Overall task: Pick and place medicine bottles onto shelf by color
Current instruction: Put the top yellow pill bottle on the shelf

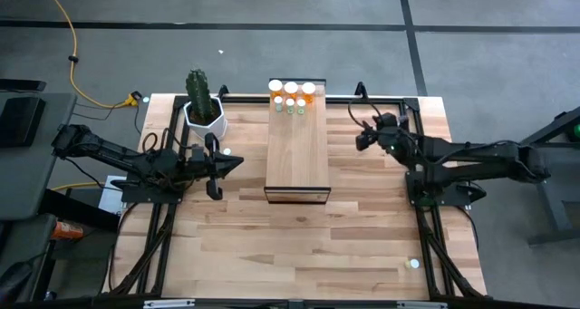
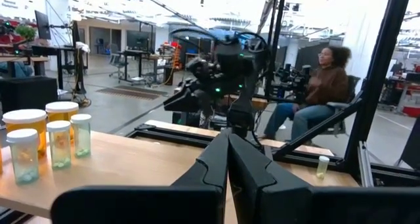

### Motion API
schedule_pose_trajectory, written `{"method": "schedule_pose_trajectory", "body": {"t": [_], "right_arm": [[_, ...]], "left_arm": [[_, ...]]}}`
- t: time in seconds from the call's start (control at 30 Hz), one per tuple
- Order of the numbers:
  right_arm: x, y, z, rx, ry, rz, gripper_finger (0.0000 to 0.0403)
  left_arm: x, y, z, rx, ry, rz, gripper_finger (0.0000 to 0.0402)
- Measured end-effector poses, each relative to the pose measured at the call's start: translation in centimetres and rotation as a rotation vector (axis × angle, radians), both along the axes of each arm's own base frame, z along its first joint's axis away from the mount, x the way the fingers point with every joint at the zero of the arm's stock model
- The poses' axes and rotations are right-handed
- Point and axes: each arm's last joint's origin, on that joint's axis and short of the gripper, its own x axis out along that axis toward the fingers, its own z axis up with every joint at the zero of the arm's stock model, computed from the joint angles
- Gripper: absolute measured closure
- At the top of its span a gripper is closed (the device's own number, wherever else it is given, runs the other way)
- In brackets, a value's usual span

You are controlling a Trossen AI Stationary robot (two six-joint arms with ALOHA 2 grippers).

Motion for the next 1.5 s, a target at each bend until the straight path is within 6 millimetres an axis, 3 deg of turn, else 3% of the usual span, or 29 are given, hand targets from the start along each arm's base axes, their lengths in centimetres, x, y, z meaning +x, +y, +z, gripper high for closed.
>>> {"method": "schedule_pose_trajectory", "body": {"t": [0.3, 0.47, 0.7, 1.17, 1.3, 1.5], "right_arm": [[-2.2, -3.3, -1.4, 0.143, 0.08, -0.177, 0.0161], [-2.5, -4.7, -3.4, 0.259, 0.056, -0.244, 0.0142], [-0.8, -6.4, -5.8, 0.338, 0.047, -0.217, 0.0141], [0.1, -6.9, -8.0, 0.417, 0.091, -0.21, 0.0143], [0.2, -7.0, -8.2, 0.427, 0.083, -0.224, 0.0162], [0.2, -7.0, -8.2, 0.422, 0.084, -0.23, 0.0222]], "left_arm": [[0.0, 0.0, 0.0, -0.006, 0.001, -0.001, 0.0401], [0.0, 0.0, 0.0, -0.008, 0.0, -0.002, 0.04], [0.0, 0.0, 0.0, -0.007, 0.0, -0.001, 0.0399], [0.0, 0.0, 0.0, -0.008, 0.0, 0.0, 0.0398], [0.0, 0.0, 0.0, -0.008, 0.0, -0.001, 0.0398], [0.0, 0.0, 0.0, -0.007, 0.001, 0.0, 0.0398]]}}
